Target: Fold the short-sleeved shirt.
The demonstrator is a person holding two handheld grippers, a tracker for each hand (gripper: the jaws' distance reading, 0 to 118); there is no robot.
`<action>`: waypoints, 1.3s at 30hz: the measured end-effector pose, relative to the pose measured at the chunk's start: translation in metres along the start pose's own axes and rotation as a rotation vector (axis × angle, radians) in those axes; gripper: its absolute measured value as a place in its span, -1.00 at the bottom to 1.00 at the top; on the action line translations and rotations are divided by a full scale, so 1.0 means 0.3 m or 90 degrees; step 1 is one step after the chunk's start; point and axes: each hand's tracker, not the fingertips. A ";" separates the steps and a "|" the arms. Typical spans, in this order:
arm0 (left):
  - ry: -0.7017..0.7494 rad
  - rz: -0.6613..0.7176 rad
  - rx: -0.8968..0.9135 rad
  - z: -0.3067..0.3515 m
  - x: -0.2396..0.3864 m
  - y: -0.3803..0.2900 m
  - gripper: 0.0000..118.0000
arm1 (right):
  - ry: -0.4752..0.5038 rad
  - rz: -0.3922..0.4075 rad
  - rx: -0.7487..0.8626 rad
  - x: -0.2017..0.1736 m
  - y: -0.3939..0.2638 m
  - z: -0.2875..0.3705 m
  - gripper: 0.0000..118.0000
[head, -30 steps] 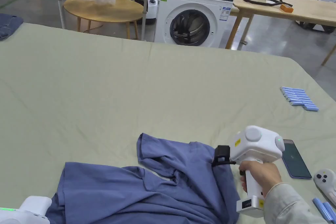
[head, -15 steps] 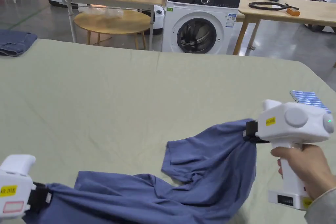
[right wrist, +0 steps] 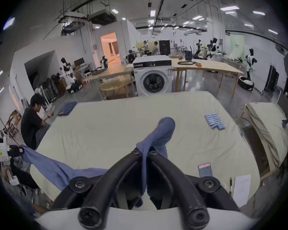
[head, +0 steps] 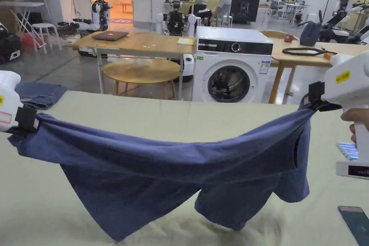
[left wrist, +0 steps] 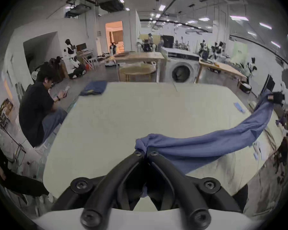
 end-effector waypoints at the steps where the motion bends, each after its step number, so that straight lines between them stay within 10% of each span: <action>1: 0.005 0.010 0.011 0.001 -0.011 0.048 -1.00 | 0.000 -0.012 0.007 -0.001 0.037 0.005 -0.98; 22: -0.039 0.160 0.074 -0.359 -0.133 0.640 -1.00 | -0.047 -0.154 0.068 -0.052 0.475 -0.273 -0.98; 39: -0.093 0.295 -0.040 -0.823 -0.180 -0.047 -1.00 | -0.050 -0.070 0.037 0.079 -0.268 -0.744 -0.98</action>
